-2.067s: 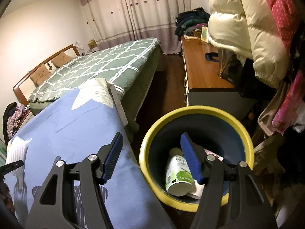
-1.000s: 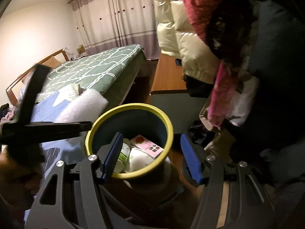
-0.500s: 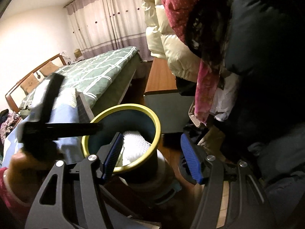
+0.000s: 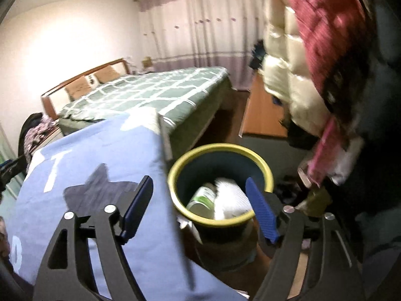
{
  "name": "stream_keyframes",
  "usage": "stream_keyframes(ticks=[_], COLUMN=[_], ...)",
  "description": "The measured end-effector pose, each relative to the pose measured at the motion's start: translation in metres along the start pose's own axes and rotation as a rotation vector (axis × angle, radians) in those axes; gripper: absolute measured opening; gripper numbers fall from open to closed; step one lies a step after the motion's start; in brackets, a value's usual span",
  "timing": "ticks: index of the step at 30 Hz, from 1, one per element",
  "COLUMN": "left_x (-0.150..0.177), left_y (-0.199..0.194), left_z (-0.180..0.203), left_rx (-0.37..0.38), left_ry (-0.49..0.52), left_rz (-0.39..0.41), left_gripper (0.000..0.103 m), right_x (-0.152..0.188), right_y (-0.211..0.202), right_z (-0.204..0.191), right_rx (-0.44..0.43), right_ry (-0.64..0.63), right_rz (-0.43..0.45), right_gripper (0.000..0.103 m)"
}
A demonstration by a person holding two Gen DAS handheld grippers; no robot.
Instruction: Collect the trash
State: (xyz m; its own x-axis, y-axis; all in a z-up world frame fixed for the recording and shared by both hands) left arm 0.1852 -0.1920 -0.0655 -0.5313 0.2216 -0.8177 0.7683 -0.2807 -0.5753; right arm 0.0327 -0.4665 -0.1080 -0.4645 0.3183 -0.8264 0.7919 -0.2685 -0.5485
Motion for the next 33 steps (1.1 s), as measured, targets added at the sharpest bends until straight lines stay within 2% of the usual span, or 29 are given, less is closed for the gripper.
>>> stream_keyframes(ticks=[7, 12, 18, 33], left_x=[0.039, 0.055, 0.056, 0.045], left_y=[-0.054, -0.086, -0.100, -0.103], left_z=[-0.101, -0.139, -0.128, -0.104], left_rx=[-0.150, -0.191, -0.186, -0.169], left_ry=[-0.166, -0.228, -0.217, -0.180], left_rz=[0.016, 0.060, 0.083, 0.093], left_gripper=[0.098, 0.098, 0.098, 0.098], right_x=[-0.006, -0.001, 0.000, -0.003], right_y=[-0.020, -0.030, -0.038, -0.041], right_z=[-0.045, -0.066, -0.078, -0.076], right_rx=[-0.071, -0.111, -0.120, -0.116], right_ry=[-0.091, -0.123, -0.136, -0.130], right_rz=[0.044, 0.047, 0.059, 0.069], right_gripper=[0.079, 0.081, 0.081, 0.082])
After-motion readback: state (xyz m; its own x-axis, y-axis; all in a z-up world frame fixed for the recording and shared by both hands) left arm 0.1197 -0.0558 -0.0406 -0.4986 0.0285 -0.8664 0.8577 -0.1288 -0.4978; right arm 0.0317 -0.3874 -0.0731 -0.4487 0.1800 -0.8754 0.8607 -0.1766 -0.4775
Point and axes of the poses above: each gripper's, at about its wrist camera, not at the fingertips, and y roughly the way its jaws point, z to its right, x to its underside, the point moved 9 cm from there along y, roughly the way its jaws point, and after that the axes turned 1 degree about -x, right-handed, at the moved point
